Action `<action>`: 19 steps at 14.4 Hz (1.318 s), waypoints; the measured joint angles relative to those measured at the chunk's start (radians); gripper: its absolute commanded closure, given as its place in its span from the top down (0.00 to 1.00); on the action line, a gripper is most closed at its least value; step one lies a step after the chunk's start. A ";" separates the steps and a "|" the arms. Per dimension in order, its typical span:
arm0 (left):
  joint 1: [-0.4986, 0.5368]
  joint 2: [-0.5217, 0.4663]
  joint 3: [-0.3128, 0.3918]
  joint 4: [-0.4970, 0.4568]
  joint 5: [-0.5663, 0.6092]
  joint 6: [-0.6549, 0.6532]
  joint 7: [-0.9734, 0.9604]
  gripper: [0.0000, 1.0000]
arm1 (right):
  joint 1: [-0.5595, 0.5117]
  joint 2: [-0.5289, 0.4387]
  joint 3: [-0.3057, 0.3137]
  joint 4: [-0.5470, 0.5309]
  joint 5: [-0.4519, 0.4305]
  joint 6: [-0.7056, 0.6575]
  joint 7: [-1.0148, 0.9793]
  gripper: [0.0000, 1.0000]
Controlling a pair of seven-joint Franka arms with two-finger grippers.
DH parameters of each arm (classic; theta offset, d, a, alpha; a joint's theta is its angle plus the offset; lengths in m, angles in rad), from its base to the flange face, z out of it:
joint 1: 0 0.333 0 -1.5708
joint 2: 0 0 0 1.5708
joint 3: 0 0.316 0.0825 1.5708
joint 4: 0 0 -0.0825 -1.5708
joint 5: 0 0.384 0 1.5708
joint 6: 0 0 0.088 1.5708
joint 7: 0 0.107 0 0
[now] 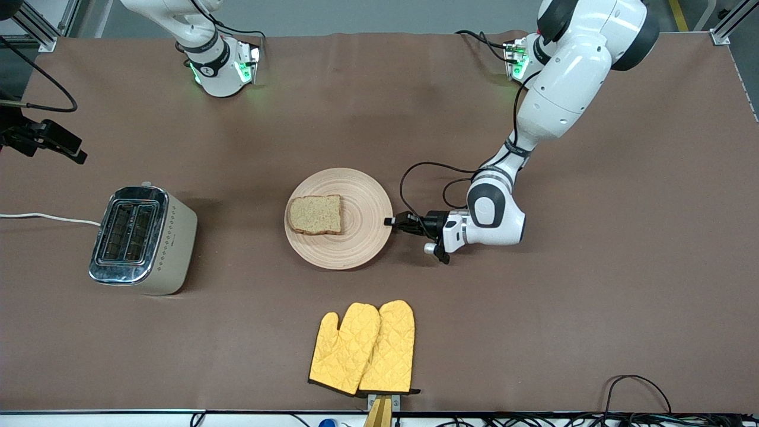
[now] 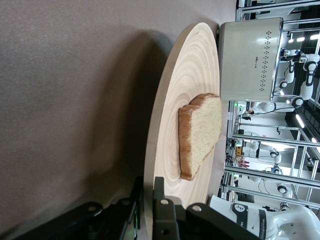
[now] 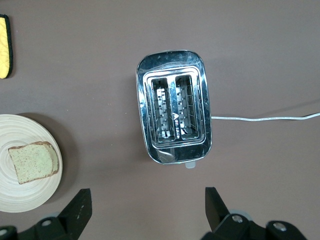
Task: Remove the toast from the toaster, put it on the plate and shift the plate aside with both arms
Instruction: 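Grip the wooden plate rim with the left gripper, then slide the plate with the bread away from the toaster with the left gripper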
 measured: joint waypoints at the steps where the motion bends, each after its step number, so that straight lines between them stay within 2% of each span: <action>1: 0.000 0.000 0.000 0.001 0.000 0.001 0.001 0.00 | 0.000 0.000 0.000 0.000 0.000 0.000 0.000 1.00; 7: 0.006 -0.010 0.009 0.038 0.000 0.002 -0.031 0.00 | 0.000 0.000 0.000 -0.002 0.000 0.000 -0.001 1.00; 12: 0.030 -0.090 0.014 0.052 0.005 0.002 -0.118 0.00 | 0.000 0.000 0.002 -0.002 0.000 0.000 -0.002 1.00; 16: 0.124 -0.136 0.016 0.051 0.111 -0.001 -0.182 0.00 | 0.000 0.000 0.003 -0.002 0.000 -0.002 -0.002 1.00; 19: 0.198 -0.162 0.016 0.049 0.143 -0.044 -0.208 0.00 | 0.000 0.000 0.003 -0.002 0.000 -0.003 -0.002 1.00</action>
